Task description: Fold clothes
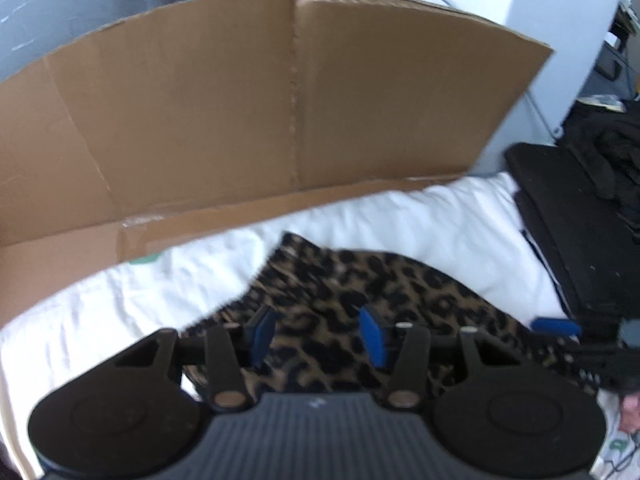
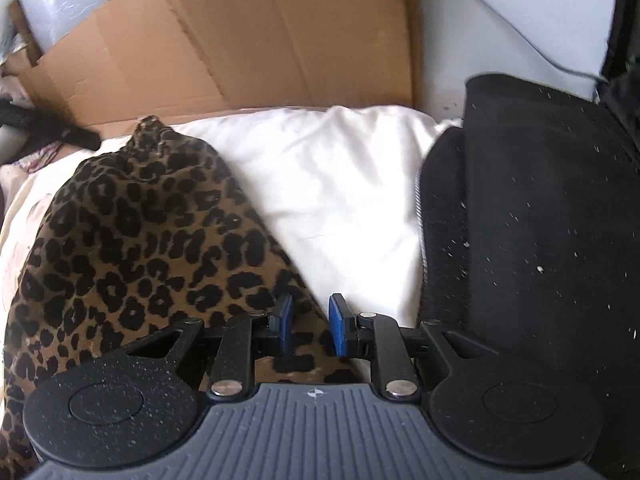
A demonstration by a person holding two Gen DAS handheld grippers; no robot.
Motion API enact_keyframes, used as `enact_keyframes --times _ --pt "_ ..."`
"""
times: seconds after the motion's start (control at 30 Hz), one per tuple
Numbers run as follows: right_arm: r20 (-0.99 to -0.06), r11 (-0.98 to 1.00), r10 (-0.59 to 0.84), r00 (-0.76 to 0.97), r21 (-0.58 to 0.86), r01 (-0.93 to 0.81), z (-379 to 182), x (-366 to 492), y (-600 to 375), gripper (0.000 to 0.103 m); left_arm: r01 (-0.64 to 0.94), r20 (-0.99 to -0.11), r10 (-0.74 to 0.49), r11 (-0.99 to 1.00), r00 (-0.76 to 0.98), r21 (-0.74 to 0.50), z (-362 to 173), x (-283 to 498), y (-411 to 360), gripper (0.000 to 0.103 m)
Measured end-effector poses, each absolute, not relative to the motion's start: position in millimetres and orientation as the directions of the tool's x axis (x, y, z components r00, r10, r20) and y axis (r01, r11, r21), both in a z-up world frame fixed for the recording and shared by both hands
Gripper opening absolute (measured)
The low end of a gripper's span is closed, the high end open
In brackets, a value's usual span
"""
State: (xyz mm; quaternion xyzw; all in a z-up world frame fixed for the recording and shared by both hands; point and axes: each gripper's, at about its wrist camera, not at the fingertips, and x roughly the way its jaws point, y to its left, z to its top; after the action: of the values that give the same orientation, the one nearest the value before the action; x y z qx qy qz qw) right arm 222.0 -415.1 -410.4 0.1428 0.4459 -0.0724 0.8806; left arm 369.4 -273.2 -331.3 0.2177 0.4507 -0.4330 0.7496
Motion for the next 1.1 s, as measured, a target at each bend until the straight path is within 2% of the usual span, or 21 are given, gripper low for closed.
enact_keyframes --times 0.13,0.43,0.53,0.67,1.03,1.1 --pt "-0.792 0.939 0.007 0.611 0.216 0.269 -404 216 -424 0.026 0.848 -0.863 -0.468 0.522 0.19 -0.096 -341 358 -273 0.045" --pt "-0.744 0.933 0.052 0.666 0.274 0.233 -385 199 -428 0.027 0.839 -0.871 -0.463 0.53 0.163 -0.125 -370 349 -277 0.044" --pt "-0.74 0.934 0.08 0.668 0.29 0.209 -384 195 -421 0.027 0.844 -0.89 -0.423 0.53 0.173 -0.088 -383 349 -281 0.042" --pt "-0.734 0.934 0.117 0.669 0.31 0.177 -384 189 -413 0.027 0.849 -0.897 -0.393 0.527 0.201 -0.041 -386 348 -282 0.03" --pt "-0.736 0.923 0.175 0.654 0.354 0.152 -393 188 -395 0.029 0.85 -0.91 -0.355 0.527 0.213 -0.007 -381 353 -263 0.03" --pt "-0.746 0.926 0.177 0.642 0.347 0.148 -397 190 -393 0.029 0.847 -0.914 -0.338 0.531 0.224 0.011 -386 355 -260 0.027"
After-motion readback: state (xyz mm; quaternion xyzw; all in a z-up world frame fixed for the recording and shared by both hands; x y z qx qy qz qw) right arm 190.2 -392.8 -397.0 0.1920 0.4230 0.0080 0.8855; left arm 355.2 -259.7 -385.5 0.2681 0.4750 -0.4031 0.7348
